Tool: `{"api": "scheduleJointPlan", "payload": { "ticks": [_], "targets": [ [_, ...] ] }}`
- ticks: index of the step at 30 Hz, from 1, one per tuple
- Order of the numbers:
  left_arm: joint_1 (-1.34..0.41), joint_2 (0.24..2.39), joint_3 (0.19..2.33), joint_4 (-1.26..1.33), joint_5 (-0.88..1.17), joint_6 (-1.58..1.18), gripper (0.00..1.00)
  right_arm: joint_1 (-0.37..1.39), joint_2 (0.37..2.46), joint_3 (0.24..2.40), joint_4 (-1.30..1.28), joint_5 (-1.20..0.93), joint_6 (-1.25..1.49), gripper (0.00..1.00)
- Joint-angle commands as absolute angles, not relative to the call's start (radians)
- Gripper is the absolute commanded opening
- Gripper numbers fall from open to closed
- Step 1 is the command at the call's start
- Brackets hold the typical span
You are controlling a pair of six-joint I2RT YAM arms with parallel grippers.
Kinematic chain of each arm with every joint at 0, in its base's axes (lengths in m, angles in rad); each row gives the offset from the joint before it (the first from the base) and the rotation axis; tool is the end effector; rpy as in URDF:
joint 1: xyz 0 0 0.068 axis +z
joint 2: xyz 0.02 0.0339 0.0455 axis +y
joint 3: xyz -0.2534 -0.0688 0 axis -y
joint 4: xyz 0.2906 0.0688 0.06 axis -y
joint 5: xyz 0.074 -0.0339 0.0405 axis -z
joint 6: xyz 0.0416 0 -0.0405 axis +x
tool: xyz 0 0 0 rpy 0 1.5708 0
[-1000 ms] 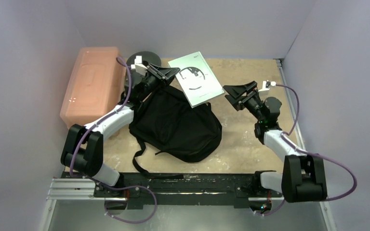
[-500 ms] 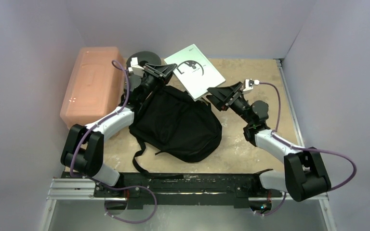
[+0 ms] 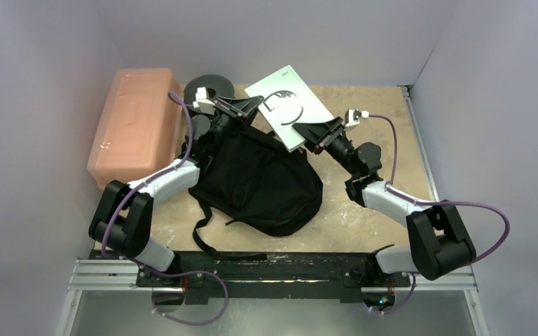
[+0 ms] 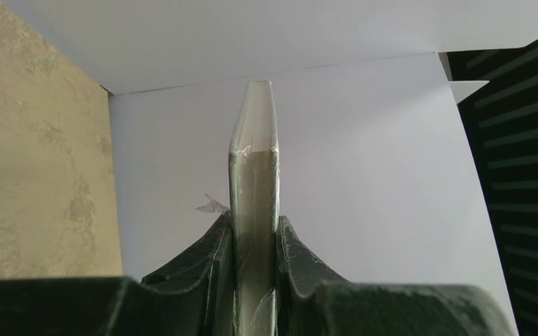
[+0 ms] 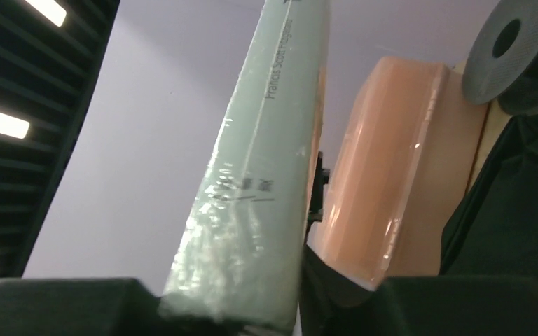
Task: Pack the student bag
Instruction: Pick up the book from the center of the board.
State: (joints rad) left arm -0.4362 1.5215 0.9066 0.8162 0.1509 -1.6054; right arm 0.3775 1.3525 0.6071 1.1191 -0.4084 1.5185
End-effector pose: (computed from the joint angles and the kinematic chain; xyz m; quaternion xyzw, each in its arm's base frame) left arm 0.3529 -0.1714 0.2710 -0.2994 0.5582 -0.6834 0.3631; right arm 0.2949 0.1347 0.2488 0.1570 0.5548 0.7238 0.3791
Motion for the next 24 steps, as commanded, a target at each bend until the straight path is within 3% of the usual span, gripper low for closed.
{"api": "scheduleJointPlan", "payload": {
  "ticks": [1,4,11,13,17,20,24],
  "targets": [
    [-0.452,1.461,0.899,1.017,0.121,-1.6,0.0,0.383,1.361,0.667,1.169,-0.373,1.529,0.26],
    [-0.453,1.44,0.891,0.932,0.192,-1.554,0.0,0.383,1.37,0.665,1.201,-0.397,1.528,0.01],
    [-0.447,1.328,0.787,0.567,0.356,-1.305,0.62,0.349,1.31,0.645,1.078,-0.458,1.387,0.0],
    [-0.446,1.284,0.839,0.293,0.383,-1.137,0.65,0.327,1.27,0.66,0.947,-0.463,1.295,0.0],
    [-0.489,1.16,0.914,-0.155,0.19,-0.803,0.69,0.26,1.129,0.685,0.673,-0.398,1.077,0.0],
    [-0.549,1.1,0.938,-0.317,0.087,-0.594,0.69,0.225,1.025,0.726,0.439,-0.269,0.893,0.0],
    [-0.66,1.082,0.934,-0.329,0.185,-0.447,0.69,0.218,0.94,0.79,0.208,-0.084,0.711,0.0]
  ]
}}
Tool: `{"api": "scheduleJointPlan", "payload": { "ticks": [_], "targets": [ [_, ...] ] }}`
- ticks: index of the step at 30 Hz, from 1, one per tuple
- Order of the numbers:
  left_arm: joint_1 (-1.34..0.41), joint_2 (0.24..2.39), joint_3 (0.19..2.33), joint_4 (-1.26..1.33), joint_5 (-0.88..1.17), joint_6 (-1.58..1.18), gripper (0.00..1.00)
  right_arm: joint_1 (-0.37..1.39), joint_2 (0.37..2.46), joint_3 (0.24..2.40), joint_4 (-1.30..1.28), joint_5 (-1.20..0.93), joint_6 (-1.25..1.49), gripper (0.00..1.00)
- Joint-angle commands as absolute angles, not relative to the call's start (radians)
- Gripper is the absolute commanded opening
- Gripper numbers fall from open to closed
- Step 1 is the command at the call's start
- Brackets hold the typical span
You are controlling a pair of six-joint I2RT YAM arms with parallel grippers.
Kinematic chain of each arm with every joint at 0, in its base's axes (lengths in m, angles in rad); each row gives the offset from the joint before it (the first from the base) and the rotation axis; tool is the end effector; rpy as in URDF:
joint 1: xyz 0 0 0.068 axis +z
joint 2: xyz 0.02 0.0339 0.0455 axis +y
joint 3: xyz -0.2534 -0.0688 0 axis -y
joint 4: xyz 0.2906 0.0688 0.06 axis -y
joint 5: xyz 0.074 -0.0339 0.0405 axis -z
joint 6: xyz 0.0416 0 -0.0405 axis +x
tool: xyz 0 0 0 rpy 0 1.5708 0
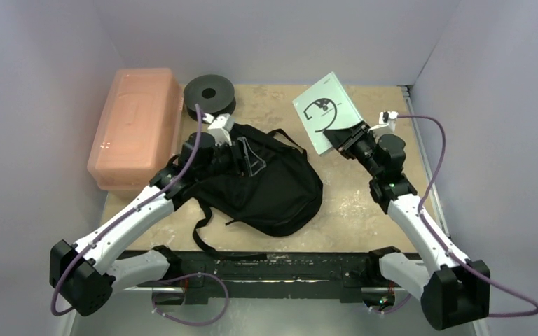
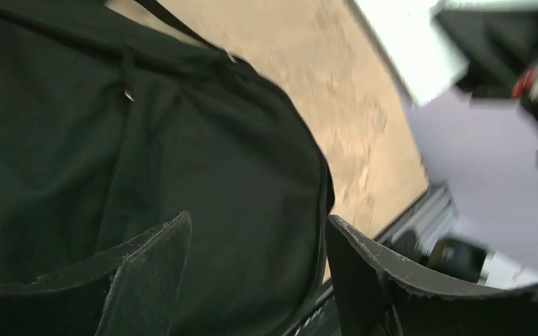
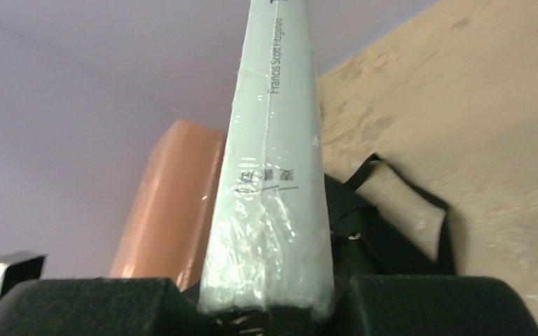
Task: Pack the student bag
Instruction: Pick up the book from the center of the board.
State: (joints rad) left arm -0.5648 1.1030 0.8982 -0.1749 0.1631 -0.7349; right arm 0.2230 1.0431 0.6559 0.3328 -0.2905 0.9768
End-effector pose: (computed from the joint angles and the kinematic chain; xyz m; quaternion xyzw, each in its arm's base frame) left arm 0.2577 -0.1713 0.2967 -0.0246 0.8260 -0.3920 0.4043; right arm 0.2878 0.0775 0.2721 0.1719 0.7046 0.4709 0.5022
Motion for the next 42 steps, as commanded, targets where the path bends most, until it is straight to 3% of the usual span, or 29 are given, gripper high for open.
{"api": "scheduleJointPlan", "payload": {
  "ticks": [1,7,16,28,34,42],
  "targets": [
    [-0.708,1.087,0.931,-0.315,0.208,-0.419,0.69,0.217,0.922,0.788,0.187,-0.047,0.686,0.0],
    [-0.967,1.314,1.123,-0.464,0.104,-0.178,0.66,0.208,0.853,0.779,0.122,0.026,0.618,0.0],
    [-1.085,1.69,1.456,-0.775,-0.063,-0.005,0.64,0.204,0.765,0.759,0.086,0.082,0.572,0.0],
    [-1.196,1.839,1.558,-0.83,-0.197,-0.052,0.61,0.204,0.782,0.738,0.109,0.061,0.566,0.0],
    [-1.198,1.825,1.553,-0.806,-0.175,-0.068,0.66,0.204,0.787,0.727,0.119,0.051,0.569,0.0],
    [-1.2,1.896,1.595,-0.856,-0.248,-0.067,0.57,0.204,0.783,0.729,0.111,0.045,0.567,0.0]
  ]
}}
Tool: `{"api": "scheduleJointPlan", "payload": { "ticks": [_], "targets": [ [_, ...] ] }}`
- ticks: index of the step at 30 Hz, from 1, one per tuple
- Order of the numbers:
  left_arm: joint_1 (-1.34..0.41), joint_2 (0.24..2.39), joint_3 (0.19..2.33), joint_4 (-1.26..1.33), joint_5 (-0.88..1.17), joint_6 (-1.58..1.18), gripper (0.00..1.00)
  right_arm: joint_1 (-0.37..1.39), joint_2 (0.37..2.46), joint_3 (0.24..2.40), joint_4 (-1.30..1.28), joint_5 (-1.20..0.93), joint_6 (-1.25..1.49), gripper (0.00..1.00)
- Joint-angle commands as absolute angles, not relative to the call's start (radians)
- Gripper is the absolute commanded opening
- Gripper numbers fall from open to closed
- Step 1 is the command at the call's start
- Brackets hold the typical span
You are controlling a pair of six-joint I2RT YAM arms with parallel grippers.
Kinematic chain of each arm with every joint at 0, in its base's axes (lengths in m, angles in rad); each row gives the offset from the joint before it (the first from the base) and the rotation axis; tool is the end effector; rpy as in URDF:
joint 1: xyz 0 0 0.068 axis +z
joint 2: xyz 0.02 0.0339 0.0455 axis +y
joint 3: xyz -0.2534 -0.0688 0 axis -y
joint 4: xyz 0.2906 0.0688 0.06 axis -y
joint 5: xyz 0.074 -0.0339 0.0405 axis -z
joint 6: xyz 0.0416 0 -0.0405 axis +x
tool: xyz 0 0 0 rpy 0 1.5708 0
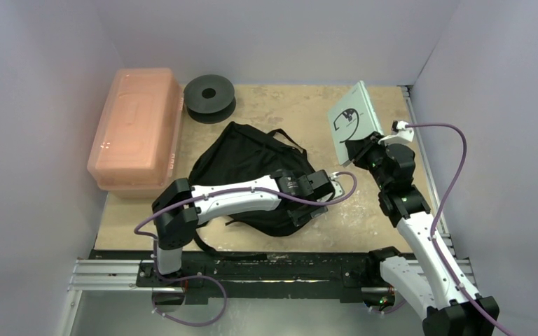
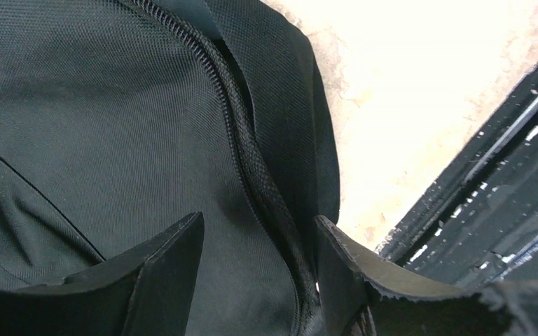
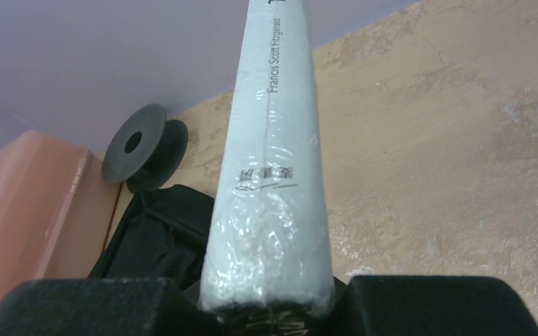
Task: Pack the student bag
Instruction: Pick up the book from the center of the board, then place the book in the student bag.
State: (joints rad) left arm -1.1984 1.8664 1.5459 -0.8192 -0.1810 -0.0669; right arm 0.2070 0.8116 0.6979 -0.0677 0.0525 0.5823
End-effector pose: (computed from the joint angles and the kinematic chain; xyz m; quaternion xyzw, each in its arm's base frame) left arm 0.1658 -0.4039 0.2169 0.5052 0.8316 -0.0547 0.2240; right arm 0.2498 0.0502 0.3031 0.1598 0.7514 0.2274 0.5985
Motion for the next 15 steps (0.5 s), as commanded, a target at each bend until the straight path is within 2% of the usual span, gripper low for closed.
{"api": "scheduleJointPlan", "payload": {
  "ticks": [1,3,6,10,13,15],
  "targets": [
    [-1.2,1.899,1.595,-0.861,-0.259,-0.061,0.55,0.204,0.78,0.729,0.108,0.047,0.565,0.0],
    [-1.2,1.895,1.593,-0.865,-0.279,-0.047,0.49,0.204,0.778,0.727,0.107,0.049,0.563,0.0],
    [-1.198,1.854,1.586,-0.855,-0.373,-0.04,0.26,0.203,0.781,0.73,0.105,0.049,0.563,0.0],
    [-1.192,1.715,1.523,-0.746,-0.532,-0.069,0.03,0.204,0.782,0.732,0.103,0.047,0.562,0.0],
    [-1.153,1.593,1.462,-0.657,-0.531,-0.148,0.0,0.204,0.788,0.736,0.098,0.045,0.563,0.0],
    [-1.088,1.532,1.433,-0.636,-0.41,-0.24,0.0,0.203,0.792,0.742,0.094,0.038,0.563,0.0]
  ]
}}
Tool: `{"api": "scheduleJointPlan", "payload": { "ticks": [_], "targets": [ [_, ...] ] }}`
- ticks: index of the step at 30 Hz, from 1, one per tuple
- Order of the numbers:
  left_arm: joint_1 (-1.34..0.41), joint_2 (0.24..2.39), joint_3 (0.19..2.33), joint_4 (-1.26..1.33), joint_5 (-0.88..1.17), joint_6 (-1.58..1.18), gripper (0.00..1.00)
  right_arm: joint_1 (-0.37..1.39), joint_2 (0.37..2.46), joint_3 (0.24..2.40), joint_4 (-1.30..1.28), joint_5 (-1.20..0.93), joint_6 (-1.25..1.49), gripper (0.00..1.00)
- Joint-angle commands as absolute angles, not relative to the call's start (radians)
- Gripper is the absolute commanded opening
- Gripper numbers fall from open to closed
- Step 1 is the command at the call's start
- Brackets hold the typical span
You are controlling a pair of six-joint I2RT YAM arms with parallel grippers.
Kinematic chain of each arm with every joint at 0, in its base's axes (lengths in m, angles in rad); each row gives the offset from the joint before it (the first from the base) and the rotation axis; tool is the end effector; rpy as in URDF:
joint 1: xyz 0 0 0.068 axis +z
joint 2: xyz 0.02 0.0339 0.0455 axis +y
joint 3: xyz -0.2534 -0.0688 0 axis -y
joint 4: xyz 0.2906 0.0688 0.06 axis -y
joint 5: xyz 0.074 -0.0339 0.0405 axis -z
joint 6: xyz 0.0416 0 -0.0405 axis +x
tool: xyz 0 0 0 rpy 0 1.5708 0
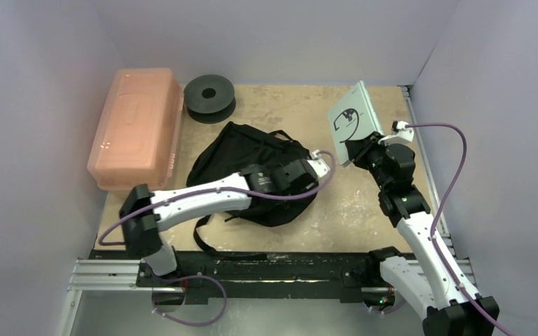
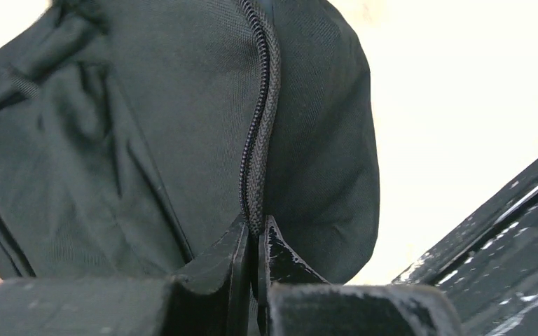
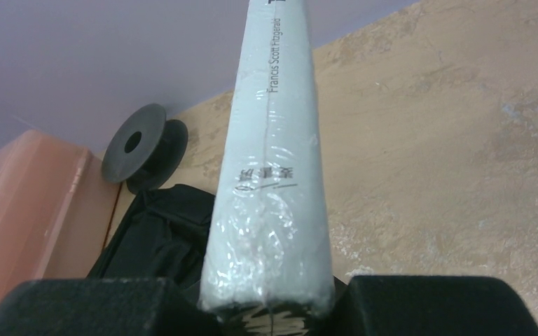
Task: Pack the student bag
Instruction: Place the book in the student bag.
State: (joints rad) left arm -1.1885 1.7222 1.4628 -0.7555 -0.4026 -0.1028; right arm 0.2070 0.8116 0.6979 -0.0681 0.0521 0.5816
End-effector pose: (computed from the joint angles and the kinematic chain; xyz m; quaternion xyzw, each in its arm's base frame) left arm 0.1695 -0.3778 0.2521 0.4397 0.8351 -0.0082 0.3304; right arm 0.2498 0.0502 0.3031 0.1594 0.7516 0.2273 0.5984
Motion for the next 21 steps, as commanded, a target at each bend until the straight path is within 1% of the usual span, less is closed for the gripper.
{"api": "scheduleJointPlan", "payload": {
  "ticks": [1,3,5,7,9,12,15,18,21],
  "targets": [
    [-1.022,1.506,1.419,-0.629,-0.311,-0.298,0.0,0.204,0.796,0.744,0.093,0.033,0.562,0.0],
    [-0.931,1.475,1.374,-0.586,-0.064,-0.39,0.0,0.204,0.803,0.749,0.089,0.019,0.562,0.0],
    [-0.876,1.474,1.339,-0.54,0.141,-0.44,0.0,0.204,0.811,0.749,0.09,0.011,0.562,0.0],
    [-0.851,1.495,1.325,-0.525,0.272,-0.476,0.0,0.204,0.817,0.747,0.091,0.002,0.567,0.0],
    [-0.84,1.513,1.31,-0.516,0.346,-0.494,0.0,0.204,0.822,0.749,0.092,0.002,0.569,0.0],
    [-0.813,1.473,1.246,-0.457,0.342,-0.528,0.0,0.203,0.837,0.756,0.095,-0.039,0.562,0.0],
    [-0.8,1.372,1.191,-0.417,0.204,-0.513,0.0,0.204,0.89,0.803,0.051,-0.107,0.528,0.0],
    [-0.799,1.294,1.16,-0.385,0.091,-0.47,0.0,0.204,0.973,0.884,-0.101,-0.169,0.485,0.0],
    [-0.798,1.246,1.129,-0.333,0.059,-0.439,0.0,0.203,1.067,0.976,-0.261,-0.228,0.421,0.0]
  ]
}}
